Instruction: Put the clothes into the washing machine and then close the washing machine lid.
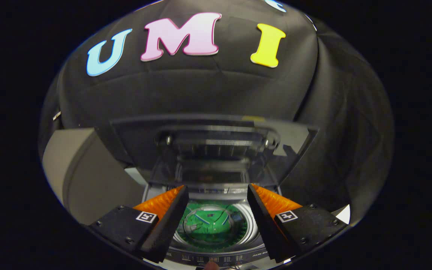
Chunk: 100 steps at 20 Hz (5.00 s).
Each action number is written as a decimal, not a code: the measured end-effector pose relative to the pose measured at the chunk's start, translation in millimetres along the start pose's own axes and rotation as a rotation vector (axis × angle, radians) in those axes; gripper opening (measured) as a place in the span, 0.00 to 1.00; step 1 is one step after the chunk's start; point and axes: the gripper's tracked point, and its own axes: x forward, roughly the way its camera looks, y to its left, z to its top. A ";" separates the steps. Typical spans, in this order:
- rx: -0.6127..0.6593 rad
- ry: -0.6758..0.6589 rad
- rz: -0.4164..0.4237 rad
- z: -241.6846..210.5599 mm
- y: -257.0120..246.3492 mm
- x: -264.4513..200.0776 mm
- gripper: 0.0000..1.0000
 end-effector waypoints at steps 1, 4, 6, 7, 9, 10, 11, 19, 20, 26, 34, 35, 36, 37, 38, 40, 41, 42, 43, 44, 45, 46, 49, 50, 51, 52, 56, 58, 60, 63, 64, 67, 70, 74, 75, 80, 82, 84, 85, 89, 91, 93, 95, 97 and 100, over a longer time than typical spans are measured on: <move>0.011 -0.025 -0.004 16.7 -2.6 -3.0 0.99; 0.042 -0.077 -0.021 58.7 -12.5 -8.7 0.99; 0.051 -0.098 -0.028 81.6 -18.2 -5.8 0.99; 0.058 -0.106 -0.027 91.6 -18.8 -1.2 0.99; 0.067 -0.103 -0.033 103.7 -19.7 13.7 0.99; 0.070 -0.096 -0.031 105.9 -20.0 22.8 0.99; 0.071 -0.085 -0.028 106.7 -19.4 32.8 0.99; 0.088 -0.028 -0.037 92.9 -15.4 77.1 1.00; 0.119 -0.050 -0.037 92.9 -12.5 76.4 0.98; 0.078 -0.127 -0.032 91.4 -13.9 66.6 0.99; 0.076 -0.180 -0.023 54.5 -16.2 18.0 1.00; 0.079 -0.174 -0.025 49.9 -16.4 14.2 1.00; 0.078 -0.162 -0.028 40.8 -16.9 8.5 1.00; 0.072 -0.151 -0.031 34.6 -17.1 4.9 1.00; 0.071 -0.140 -0.032 29.4 -17.5 -0.4 1.00; 0.073 -0.124 -0.025 20.7 -16.4 -6.9 1.00; 0.075 -0.110 -0.023 14.8 -15.9 -8.0 0.99; 0.077 -0.088 -0.020 8.4 -15.3 -4.4 0.99; 0.076 -0.056 -0.013 -2.7 -13.2 -2.2 0.99; 0.080 -0.023 0.001 -18.1 -9.0 -7.7 0.98; 0.085 -0.005 0.004 -30.4 -8.1 -10.8 0.99; 0.092 0.010 0.008 -41.1 -8.3 -10.6 0.98; 0.111 0.051 0.008 -70.4 -7.9 -13.6 0.99; 0.113 0.066 0.008 -80.6 -7.9 -14.3 0.98; 0.113 0.075 0.011 -87.3 -6.4 -14.3 0.99; 0.110 0.084 0.013 -91.7 -5.8 -15.1 0.99; 0.097 0.113 0.016 -105.9 -2.5 -13.2 0.99; 0.084 0.142 0.000 -117.3 -5.1 -9.4 0.99; 0.082 0.174 0.003 -131.1 -4.7 -6.3 0.98; 0.080 0.251 -0.015 -161.2 -9.3 -5.2 0.99; 0.083 0.281 -0.015 -171.1 -10.7 -6.8 0.99; 0.087 0.251 0.004 -165.2 -9.7 -12.2 0.99; 0.075 0.093 0.026 -115.1 -7.9 -36.3 0.99; 0.081 -0.111 0.066 -47.6 -4.7 -82.5 0.99; 0.079 -0.150 0.069 -33.3 -5.4 -95.3 0.98; 0.067 -0.332 0.090 36.2 3.3 -165.9 0.98; 0.070 -0.404 0.113 60.4 9.1 -192.4 0.98; 0.075 -0.464 0.118 78.4 9.1 -216.4 0.98; 0.081 -0.487 0.121 85.5 11.3 -226.4 0.98; 0.083 -0.584 0.133 114.4 15.4 -264.7 0.98; 0.077 -0.609 0.124 121.4 12.9 -274.7 0.98; 0.078 -0.625 0.121 125.9 11.6 -282.4 0.98; 0.072 -0.630 0.119 124.7 10.5 -286.5 0.98; 0.075 -0.637 0.120 125.4 11.0 -289.8 0.98; 0.077 -0.653 0.120 128.7 10.3 -293.4 0.98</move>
